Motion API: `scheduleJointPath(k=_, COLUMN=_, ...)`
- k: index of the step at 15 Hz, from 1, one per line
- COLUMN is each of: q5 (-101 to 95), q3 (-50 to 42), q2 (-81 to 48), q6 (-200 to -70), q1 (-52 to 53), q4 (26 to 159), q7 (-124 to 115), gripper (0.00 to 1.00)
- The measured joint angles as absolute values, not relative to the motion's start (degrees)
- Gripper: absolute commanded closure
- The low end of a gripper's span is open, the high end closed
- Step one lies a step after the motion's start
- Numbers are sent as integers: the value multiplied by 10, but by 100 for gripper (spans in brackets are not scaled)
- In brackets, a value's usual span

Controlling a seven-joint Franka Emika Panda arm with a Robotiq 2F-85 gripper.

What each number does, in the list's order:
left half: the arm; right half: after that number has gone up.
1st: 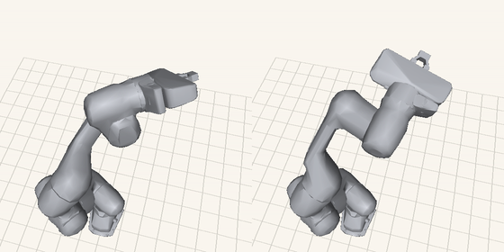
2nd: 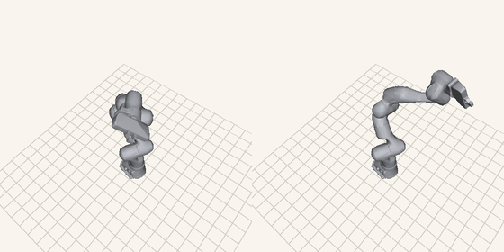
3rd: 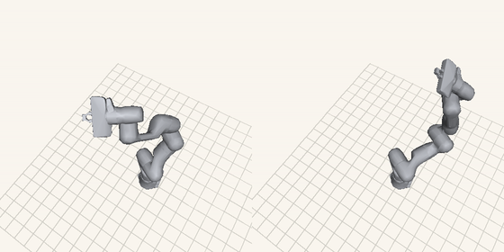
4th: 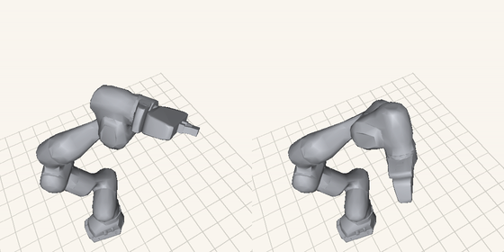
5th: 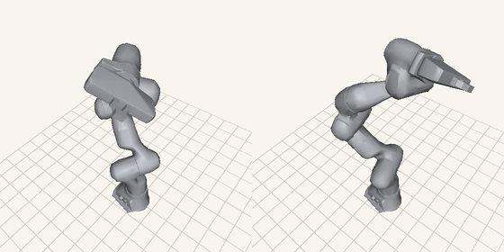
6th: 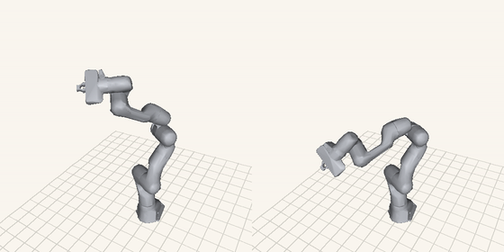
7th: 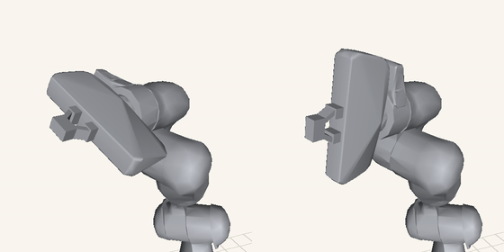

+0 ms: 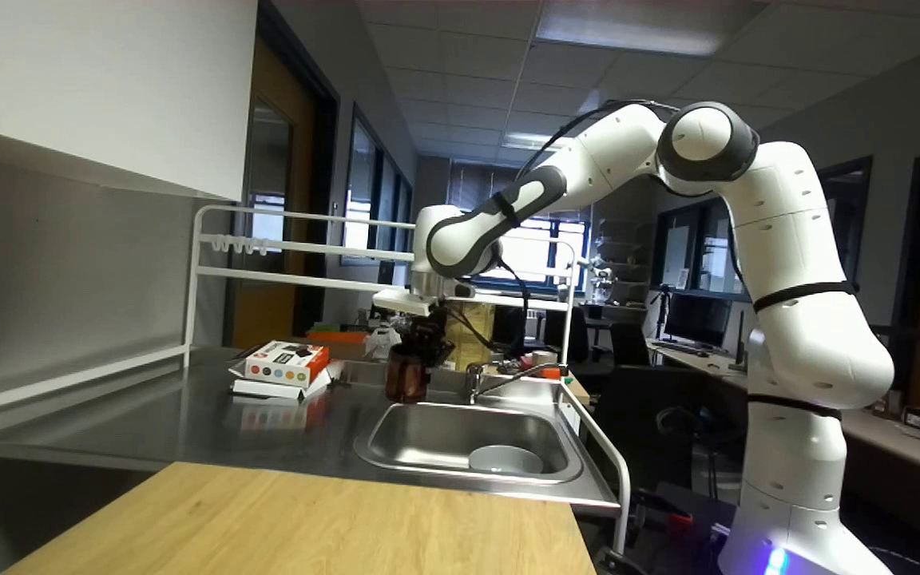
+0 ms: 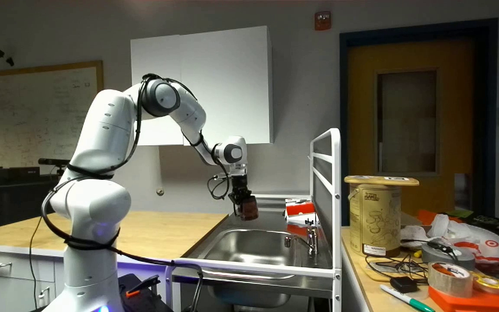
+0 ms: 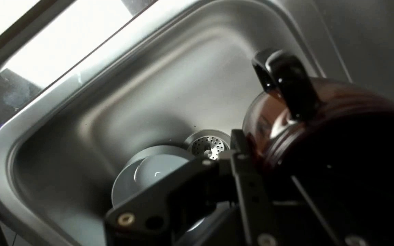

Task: Remove the cup from the sink basin and put it on the sink countertop

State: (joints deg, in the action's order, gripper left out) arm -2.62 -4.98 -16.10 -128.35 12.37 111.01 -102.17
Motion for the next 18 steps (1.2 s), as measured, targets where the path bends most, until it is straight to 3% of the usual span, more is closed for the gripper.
scheduleJointPath(k=6, q5=-73, q3=-9, q2=-240, q6=-1161, q1=141, q4=936, q7=-1019, gripper=94)
scheduleJointPath(k=18, q5=-62, q3=20, q2=-497, q6=-1015, q1=145, q4=625, q7=-788, gripper=95)
